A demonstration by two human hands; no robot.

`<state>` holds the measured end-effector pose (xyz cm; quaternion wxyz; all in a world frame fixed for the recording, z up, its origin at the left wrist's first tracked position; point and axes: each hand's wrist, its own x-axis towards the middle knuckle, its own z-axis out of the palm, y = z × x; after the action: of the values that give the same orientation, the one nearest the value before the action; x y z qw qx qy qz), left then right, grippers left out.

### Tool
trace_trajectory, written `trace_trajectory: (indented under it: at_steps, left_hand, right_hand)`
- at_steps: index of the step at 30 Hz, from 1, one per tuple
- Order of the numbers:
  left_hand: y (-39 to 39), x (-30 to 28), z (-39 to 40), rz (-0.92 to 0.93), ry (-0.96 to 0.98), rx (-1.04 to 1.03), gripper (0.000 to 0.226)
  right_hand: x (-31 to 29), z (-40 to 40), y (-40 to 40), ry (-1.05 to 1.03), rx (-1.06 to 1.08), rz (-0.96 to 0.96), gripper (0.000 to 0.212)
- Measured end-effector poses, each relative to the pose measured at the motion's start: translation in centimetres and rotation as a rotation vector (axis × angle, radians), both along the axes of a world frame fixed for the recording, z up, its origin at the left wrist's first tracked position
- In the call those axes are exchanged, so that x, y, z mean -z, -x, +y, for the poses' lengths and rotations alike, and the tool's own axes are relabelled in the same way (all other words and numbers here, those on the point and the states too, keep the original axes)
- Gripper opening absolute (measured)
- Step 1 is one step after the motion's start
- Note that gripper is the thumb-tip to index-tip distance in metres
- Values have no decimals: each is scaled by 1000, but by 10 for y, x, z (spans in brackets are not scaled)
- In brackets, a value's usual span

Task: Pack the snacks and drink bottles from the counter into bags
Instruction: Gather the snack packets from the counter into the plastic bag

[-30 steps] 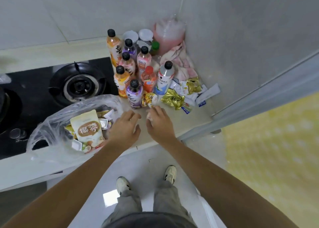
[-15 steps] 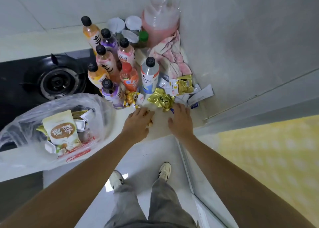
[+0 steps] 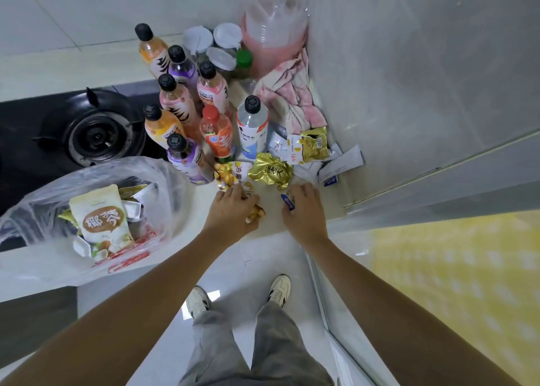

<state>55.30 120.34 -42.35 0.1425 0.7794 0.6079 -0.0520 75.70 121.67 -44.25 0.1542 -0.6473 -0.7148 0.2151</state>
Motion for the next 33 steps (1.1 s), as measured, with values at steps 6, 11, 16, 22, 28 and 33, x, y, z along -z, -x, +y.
trace_trajectory:
  at_steps: [6,11,16,22,28,33]
  left_hand:
    - [18,-24,-26,-98,-93,-55,53]
    - [61,-47,-58,-126,-190,-129,50]
    - [131,-67,-101,-81,-214,-272,51]
    - [222,-80,-125,-45,-217,-424,55]
    - [272,-74,-107,-20,-135,-440,54]
    - [286,-68,-84,-13,-51,-443,52]
  right_hand:
    - [-19,-18,34,-46,-71,89,26]
    - [-37,-32,76,-99,-126,204,26]
    - [-55,-44,149,-126,-308,249,23]
    - [-75,-51,250,-142,-467,247,27]
    - [-71,-39,309,-143,-502,64,28]
    - [-60,-23,327,-138,-475,-92,24]
